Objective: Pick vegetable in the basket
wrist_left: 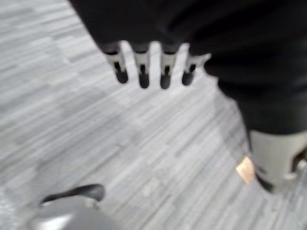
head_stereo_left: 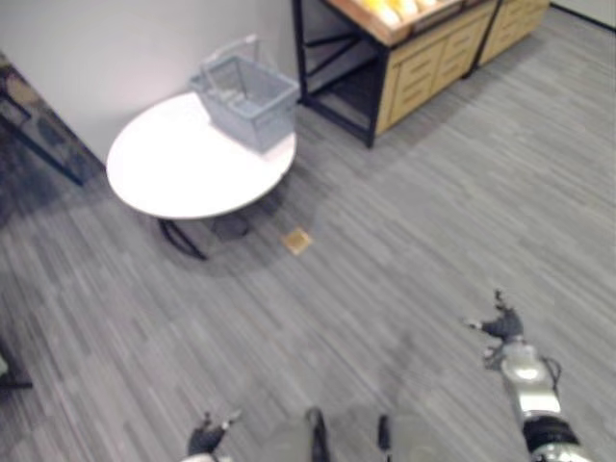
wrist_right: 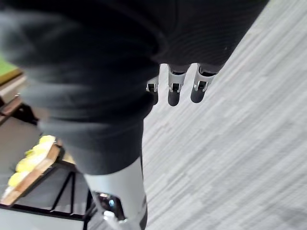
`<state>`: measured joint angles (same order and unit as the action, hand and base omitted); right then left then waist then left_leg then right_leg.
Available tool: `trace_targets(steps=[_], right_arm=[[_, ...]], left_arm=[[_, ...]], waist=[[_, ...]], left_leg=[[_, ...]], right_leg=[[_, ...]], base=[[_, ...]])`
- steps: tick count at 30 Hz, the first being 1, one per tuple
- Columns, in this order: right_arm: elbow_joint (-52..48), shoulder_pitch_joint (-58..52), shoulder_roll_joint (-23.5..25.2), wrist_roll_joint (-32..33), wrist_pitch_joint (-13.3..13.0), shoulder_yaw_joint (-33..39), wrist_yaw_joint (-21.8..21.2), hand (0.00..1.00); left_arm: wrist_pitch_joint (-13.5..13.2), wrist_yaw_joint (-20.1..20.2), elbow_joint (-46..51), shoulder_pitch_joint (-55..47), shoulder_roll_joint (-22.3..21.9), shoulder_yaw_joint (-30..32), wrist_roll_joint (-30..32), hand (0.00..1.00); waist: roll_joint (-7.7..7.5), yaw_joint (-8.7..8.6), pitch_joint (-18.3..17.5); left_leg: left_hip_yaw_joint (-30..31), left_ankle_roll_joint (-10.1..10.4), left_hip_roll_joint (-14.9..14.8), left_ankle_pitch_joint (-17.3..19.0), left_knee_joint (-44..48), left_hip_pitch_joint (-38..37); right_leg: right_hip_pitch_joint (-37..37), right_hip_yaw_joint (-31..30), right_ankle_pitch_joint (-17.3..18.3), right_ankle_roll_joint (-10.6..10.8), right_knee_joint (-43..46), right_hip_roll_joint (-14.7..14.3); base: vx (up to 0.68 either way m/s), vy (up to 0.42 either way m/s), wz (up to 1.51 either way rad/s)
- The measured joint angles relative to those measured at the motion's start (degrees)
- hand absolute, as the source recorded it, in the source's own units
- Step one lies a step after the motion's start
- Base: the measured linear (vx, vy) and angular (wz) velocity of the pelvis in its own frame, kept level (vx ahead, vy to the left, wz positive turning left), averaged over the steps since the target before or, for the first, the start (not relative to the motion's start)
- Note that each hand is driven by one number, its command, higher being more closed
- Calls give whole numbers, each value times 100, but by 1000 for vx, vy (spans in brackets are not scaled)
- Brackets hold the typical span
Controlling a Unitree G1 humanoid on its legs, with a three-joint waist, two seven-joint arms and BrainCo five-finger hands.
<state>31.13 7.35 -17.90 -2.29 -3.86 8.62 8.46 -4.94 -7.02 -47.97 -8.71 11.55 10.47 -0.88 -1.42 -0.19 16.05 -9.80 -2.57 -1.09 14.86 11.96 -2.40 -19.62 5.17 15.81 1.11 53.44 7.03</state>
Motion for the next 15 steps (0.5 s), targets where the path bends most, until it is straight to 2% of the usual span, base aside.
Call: trace_targets(steps=[1, 2, 3, 4, 5, 6, 7, 8, 9, 10, 11, 12, 13, 14, 15], right_arm=[[-163, -9, -33, 0, -3, 66, 46, 0], [-228, -8, -56, 0, -3, 128, 77, 0], [-336, -10, -127, -1, -1, 274, 126, 0], [-459, -4, -175, -21, 15, 276, 168, 0], [-553, -10, -174, -22, 24, 248, 203, 0], [-710, 14, -174, -64, 30, 178, 228, 0], [-904, 32, -284, -304, 69, 146, 217, 0], [-1016, 79, -362, -416, 77, 131, 219, 0], [-1126, 343, -465, -473, 85, 47, 241, 0], [-1146, 612, -475, -619, 87, -25, 300, 0], [-1167, 708, -477, -684, 86, -33, 341, 0], [-1205, 916, -492, -692, 85, -61, 400, 0], [-1245, 1118, -598, -772, 61, -120, 454, 0], [-1246, 1230, -704, -855, 58, -184, 485, 0], [-1243, 1449, -979, -934, 35, -297, 495, 0]], left_arm=[[-15, 1, 3, 201, 32, -20, 0, 0], [-19, 1, -4, 313, 60, -49, -1, 0], [-33, 7, -62, 519, 86, -83, 0, 0], [-116, 1, -137, 539, 119, -74, 4, 0], [-141, 0, -197, 521, 151, -73, 4, 0], [-115, -7, -364, 432, 139, -66, 12, 0], [-86, -4, -422, 333, -17, -80, 111, 0], [-89, -1, -399, 265, -101, -103, 125, 0], [-78, 1, -385, 163, -201, -105, 126, 0], [-40, -1, -399, 158, -204, -100, 126, 0], [-33, 0, -394, 184, -204, -102, 126, 0], [-41, 3, -333, 194, -206, -103, 126, 0], [-64, 13, -310, 200, -208, -103, 129, 0], [-65, 26, -297, 201, -208, -103, 137, 0], [-64, 62, -285, 224, -209, -103, 208, 0]], waist=[[53, -142, -5], [47, -157, -7], [21, -157, -18], [-66, -129, -42], [-125, -129, -36], [-115, -138, -37], [134, -129, -44], [254, -104, -11], [480, -40, 67], [497, 48, 135], [441, 73, 170], [324, 116, 239], [220, 169, 254], [188, 187, 233], [200, 191, 225]], left_leg=[[289, 68, -62, 52, -224, -267], [424, 121, -69, 63, -325, -396], [685, 305, -131, 165, -428, -630], [820, 555, -192, 344, -321, -868], [901, 680, -200, 455, -134, -953], [1011, 786, -345, 623, 557, -1060], [1030, 812, -729, 443, 1890, -659], [1021, 761, -989, 153, 2694, -321], [863, 767, -1439, 52, 4228, 342], [545, 662, -1636, 113, 5016, 789], [388, 619, -1639, 138, 5134, 992], [36, 541, -1544, 191, 4954, 1306], [-427, 532, -1400, 206, 4368, 1544], [-663, 528, -1328, 203, 3969, 1667], [-1094, 469, -1203, 163, 2996, 1869]], right_leg=[[-309, 106, -77, 89, -1183, 69], [-452, 86, -171, 181, -1801, 139], [-564, 4, -600, 331, -3244, 248], [-636, -238, -991, 401, -4141, 318], [-648, -329, -1124, 465, -4185, 347], [-619, -454, -1875, 537, -3442, 282], [-554, -211, -1459, 448, -2692, 179], [-409, -54, -1217, 347, -2603, 47], [-31, 218, -976, 206, -2617, -175], [438, 365, -843, 83, -2788, -249], [701, 433, -820, 48, -2939, -250], [1260, 534, -800, 17, -3346, -211], [1725, 663, -764, 10, -3797, -153], [1900, 736, -726, 38, -3987, -130], [2180, 920, -672, 114, -4294, -110]], base=[[738, -65, 130], [958, -222, 140], [879, -299, 126], [1064, -382, 121], [946, -404, 107], [919, -448, 96], [895, -449, 87], [819, -393, 58], [768, -337, 32], [738, -312, 33], [675, -293, 52], [612, -266, 67], [589, -244, 63], [550, -184, 52], [528, -115, 42]])
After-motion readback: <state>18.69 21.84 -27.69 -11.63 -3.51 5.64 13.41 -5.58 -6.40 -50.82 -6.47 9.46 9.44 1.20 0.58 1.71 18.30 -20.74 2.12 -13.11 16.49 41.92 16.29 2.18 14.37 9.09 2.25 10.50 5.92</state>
